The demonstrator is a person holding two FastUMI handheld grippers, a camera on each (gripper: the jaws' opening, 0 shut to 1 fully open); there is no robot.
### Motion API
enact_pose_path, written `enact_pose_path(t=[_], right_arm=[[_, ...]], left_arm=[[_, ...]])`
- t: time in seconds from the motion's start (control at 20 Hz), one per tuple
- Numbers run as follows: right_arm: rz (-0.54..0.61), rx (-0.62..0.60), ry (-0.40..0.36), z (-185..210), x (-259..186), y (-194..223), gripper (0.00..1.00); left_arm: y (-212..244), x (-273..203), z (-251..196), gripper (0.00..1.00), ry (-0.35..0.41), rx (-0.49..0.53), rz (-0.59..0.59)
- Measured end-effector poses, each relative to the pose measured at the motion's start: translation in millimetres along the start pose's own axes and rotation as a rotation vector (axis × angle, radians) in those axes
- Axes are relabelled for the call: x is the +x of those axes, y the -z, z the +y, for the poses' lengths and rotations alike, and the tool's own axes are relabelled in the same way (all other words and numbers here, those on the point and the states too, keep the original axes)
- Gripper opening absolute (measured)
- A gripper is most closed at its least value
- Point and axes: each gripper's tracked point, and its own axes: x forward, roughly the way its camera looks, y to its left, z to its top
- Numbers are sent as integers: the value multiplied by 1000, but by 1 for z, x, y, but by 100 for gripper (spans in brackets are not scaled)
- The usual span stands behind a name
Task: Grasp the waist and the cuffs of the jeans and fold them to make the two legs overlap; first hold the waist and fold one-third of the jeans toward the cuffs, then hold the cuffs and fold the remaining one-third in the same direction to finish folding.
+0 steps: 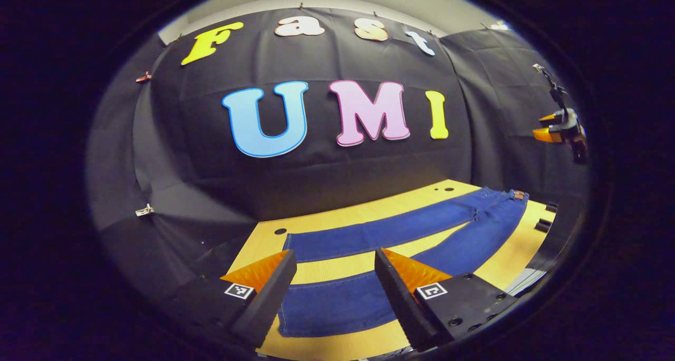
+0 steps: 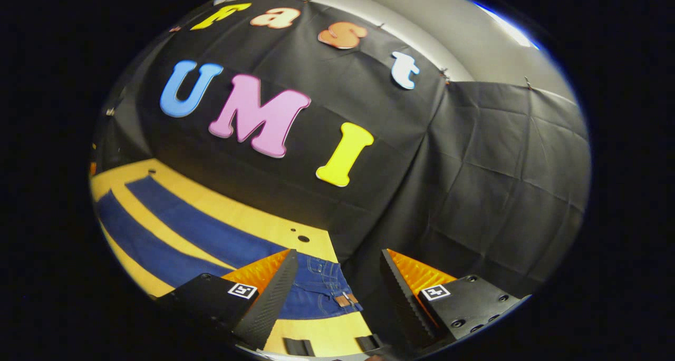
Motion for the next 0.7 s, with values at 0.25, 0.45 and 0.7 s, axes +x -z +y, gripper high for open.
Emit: enact_pose_path(t=[0.25,0.45,0.7], right_arm=[[20,-199,-145,32,32,30,96],[38,-453,-320,69,68,79,96],[74,-692,-548,101,83,140,95]], left_arm=[[47,10,-7,98,111,176,113],[85,20,-11,98,241,383,207],[149,25,-4,98,430,604,407]])
